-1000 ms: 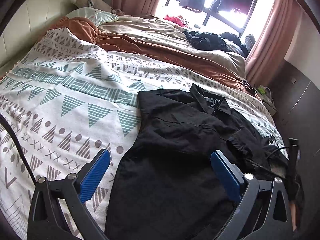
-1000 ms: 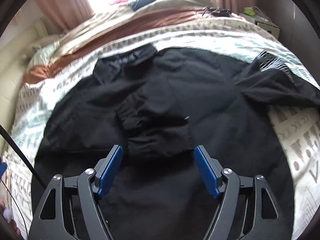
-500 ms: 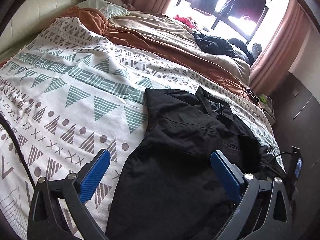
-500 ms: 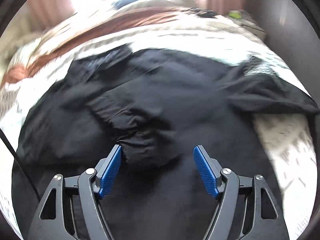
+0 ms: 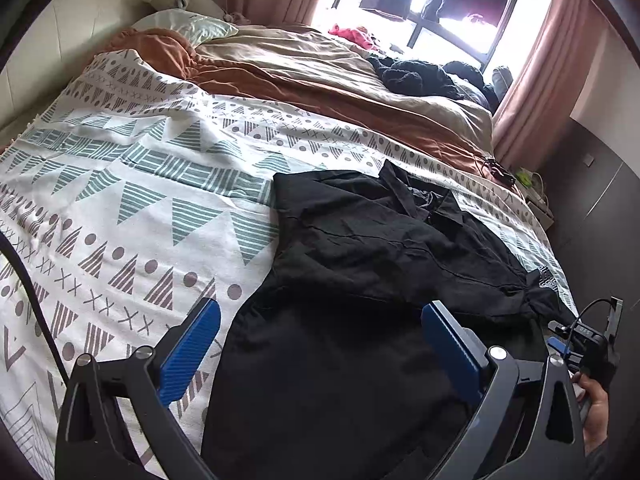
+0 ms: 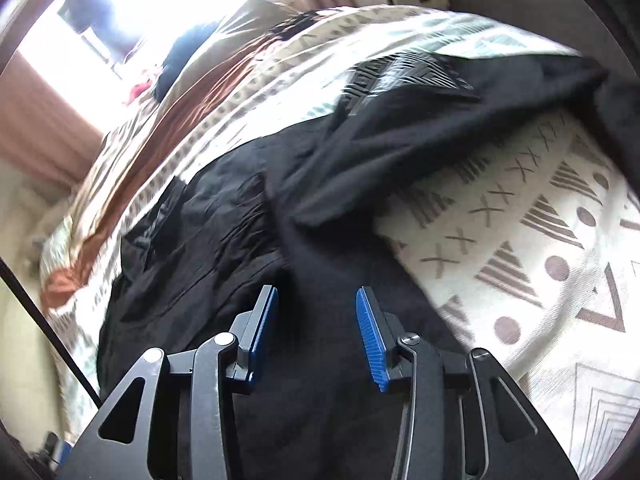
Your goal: Fold large clothes
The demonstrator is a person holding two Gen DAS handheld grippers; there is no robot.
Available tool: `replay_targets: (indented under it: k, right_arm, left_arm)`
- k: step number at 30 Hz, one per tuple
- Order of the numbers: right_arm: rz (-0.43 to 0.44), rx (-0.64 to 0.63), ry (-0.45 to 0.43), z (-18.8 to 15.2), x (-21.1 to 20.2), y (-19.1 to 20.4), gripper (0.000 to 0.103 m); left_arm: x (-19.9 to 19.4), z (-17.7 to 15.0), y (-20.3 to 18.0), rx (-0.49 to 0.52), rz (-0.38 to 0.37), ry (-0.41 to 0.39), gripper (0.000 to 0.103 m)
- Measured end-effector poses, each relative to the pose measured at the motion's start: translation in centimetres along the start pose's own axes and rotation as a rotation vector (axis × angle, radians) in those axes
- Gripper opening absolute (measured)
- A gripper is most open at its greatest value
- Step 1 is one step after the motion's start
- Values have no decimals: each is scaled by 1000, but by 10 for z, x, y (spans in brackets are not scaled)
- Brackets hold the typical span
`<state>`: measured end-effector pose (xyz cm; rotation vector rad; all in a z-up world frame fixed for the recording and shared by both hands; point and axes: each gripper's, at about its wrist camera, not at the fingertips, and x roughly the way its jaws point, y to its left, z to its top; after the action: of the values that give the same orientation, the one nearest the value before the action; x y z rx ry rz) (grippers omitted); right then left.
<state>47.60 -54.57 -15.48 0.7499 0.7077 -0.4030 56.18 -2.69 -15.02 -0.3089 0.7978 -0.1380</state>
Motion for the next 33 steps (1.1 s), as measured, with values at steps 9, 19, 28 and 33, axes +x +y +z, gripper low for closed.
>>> replay_targets:
  k: [9,19,28,33]
  right_arm:
    - [-15,58,-84,28,-19,-54,39]
    - [42,218,-155,50,-5,-108,38]
    - [147,229,-255,47,-8,-113,0]
    - [221,127,-328,45,-44,-67,0]
  left_arm:
    - [3,-1,3,-16,25,-4,103]
    - [12,-5,1,-14,32,16,103]
    - [11,-4,1,-13,30,13,103]
    - [4,-2,5,-43,6,0,103]
